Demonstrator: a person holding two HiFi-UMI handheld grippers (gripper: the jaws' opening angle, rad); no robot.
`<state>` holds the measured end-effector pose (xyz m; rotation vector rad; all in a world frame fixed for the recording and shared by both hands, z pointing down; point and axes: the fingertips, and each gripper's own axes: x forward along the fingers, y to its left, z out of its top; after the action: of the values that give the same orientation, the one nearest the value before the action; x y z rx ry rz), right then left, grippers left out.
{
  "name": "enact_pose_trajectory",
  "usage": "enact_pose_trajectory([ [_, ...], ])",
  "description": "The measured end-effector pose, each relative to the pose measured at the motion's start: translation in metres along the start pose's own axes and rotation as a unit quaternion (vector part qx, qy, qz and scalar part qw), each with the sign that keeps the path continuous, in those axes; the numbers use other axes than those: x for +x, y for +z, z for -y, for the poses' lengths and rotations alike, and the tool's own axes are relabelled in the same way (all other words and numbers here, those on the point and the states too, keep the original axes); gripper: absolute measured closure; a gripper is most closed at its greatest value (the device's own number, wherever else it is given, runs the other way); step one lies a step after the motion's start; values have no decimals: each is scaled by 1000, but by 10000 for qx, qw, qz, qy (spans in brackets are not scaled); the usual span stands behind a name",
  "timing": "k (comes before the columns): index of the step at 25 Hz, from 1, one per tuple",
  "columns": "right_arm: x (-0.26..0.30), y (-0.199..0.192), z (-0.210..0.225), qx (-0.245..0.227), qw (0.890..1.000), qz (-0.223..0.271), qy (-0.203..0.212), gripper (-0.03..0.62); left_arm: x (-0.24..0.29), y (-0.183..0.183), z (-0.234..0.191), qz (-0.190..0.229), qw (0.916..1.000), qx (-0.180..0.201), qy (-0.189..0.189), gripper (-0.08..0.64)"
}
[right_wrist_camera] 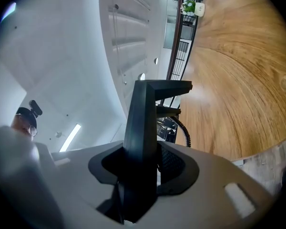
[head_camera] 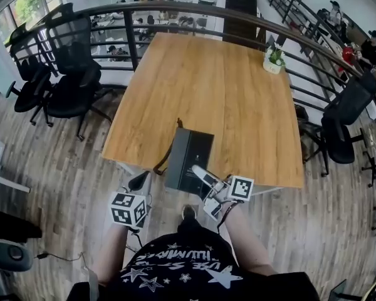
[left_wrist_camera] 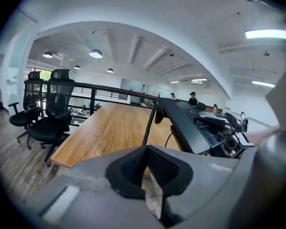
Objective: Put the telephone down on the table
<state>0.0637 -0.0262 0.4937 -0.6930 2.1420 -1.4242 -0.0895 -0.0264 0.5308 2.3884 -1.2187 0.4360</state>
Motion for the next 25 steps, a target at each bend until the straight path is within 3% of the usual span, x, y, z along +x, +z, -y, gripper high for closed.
enact_pose_trajectory([
  [13, 29, 85, 46, 47, 9994, -322, 78, 421, 79, 38, -12, -56, 9994, -130, 327, 560],
  [25, 55, 122, 74, -39, 9961, -842, 248, 420, 109, 64, -29, 62, 9957, -306, 877, 560],
])
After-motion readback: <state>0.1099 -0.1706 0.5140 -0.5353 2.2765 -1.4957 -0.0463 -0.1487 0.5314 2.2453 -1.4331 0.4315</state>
